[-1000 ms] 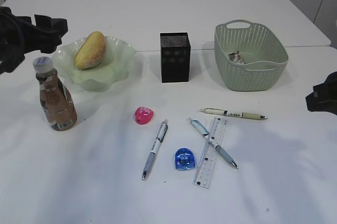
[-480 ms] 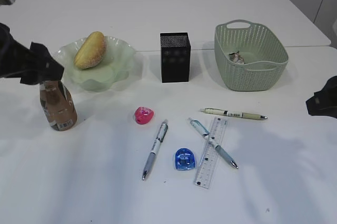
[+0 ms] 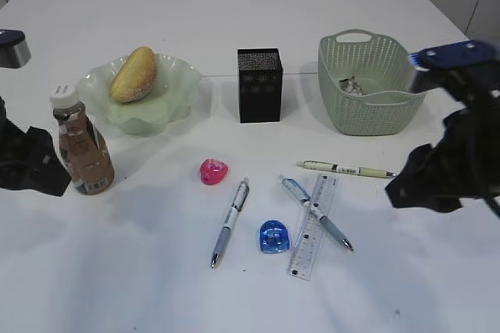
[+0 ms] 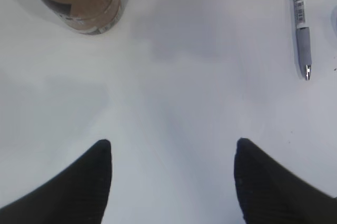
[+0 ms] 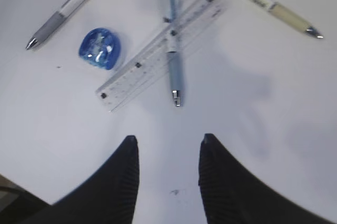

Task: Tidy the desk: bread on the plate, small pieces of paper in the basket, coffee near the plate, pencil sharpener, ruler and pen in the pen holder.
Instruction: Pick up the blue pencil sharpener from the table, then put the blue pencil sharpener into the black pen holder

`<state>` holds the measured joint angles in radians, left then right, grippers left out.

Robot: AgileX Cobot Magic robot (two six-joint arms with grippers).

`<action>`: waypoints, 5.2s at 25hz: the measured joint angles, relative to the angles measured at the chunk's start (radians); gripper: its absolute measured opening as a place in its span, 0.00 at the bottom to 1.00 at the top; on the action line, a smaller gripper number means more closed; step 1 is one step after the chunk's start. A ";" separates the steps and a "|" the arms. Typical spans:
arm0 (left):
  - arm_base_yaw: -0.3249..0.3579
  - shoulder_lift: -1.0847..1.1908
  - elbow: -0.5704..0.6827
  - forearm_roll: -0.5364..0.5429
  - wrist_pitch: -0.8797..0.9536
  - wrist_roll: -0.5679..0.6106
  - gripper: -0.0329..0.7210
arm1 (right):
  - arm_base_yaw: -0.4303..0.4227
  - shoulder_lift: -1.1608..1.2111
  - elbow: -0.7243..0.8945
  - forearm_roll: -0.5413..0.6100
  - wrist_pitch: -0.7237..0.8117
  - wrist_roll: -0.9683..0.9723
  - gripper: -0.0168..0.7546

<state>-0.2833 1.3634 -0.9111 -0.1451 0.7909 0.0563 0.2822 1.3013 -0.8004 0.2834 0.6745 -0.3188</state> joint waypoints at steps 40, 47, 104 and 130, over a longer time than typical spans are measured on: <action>0.000 -0.002 -0.002 -0.008 0.035 0.000 0.72 | 0.342 0.624 -0.439 -0.165 0.131 0.725 0.62; 0.000 -0.002 -0.002 -0.008 0.054 0.000 0.72 | 0.342 0.658 -0.439 -0.161 0.105 0.776 0.64; 0.000 -0.004 -0.002 -0.008 0.078 0.000 0.72 | 0.342 0.681 -0.576 -0.268 0.084 0.845 0.46; 0.000 -0.004 -0.002 -0.007 0.080 0.000 0.72 | 0.310 0.675 -0.929 -0.830 0.084 0.980 0.46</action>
<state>-0.2833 1.3597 -0.9126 -0.1519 0.8710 0.0563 0.5926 1.9767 -1.7296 -0.5464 0.7583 0.6616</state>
